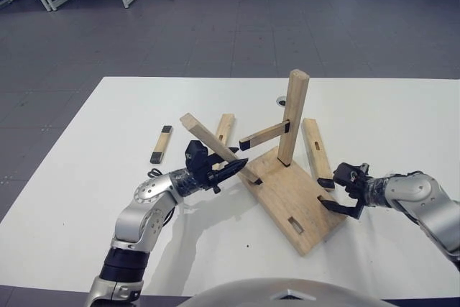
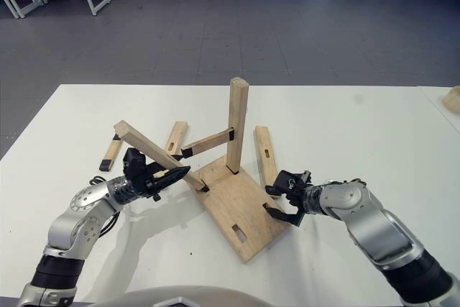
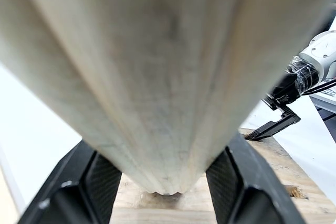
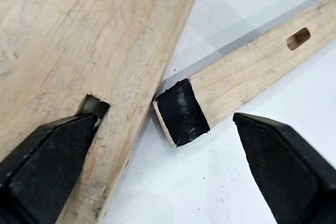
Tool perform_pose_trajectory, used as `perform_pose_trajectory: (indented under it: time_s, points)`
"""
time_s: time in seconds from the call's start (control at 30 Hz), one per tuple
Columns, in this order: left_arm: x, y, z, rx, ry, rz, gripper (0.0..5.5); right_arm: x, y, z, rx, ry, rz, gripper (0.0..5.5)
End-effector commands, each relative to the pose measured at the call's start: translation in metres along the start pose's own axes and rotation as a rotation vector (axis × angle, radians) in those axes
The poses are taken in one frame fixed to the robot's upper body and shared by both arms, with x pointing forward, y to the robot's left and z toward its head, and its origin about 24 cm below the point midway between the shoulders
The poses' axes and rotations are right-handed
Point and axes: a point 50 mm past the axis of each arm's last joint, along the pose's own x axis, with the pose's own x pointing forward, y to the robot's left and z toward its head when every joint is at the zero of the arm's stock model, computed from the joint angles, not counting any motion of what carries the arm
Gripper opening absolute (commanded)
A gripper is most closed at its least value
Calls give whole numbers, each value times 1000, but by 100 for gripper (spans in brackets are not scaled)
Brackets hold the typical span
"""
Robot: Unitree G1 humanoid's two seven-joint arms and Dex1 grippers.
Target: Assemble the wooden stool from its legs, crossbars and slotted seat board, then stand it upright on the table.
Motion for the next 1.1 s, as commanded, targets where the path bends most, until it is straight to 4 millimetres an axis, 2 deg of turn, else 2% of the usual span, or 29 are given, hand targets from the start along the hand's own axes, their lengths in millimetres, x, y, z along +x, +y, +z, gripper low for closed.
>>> perform_pose_trajectory:
  time_s: [0.03, 0.5, 0.73, 1.1]
  points:
    - [-6, 5, -14, 17, 165, 14, 206, 4, 6, -4, 18, 16, 31, 481]
    - [8, 14, 0, 29, 263, -85, 206, 7, 11, -1, 27, 0, 24, 481]
    - [17, 20, 7, -30, 336, -143, 206, 8, 13, 1, 30, -9, 22, 481]
    - [26, 24, 1, -96, 422, -177, 206, 10, 13, 3, 28, -15, 18, 481]
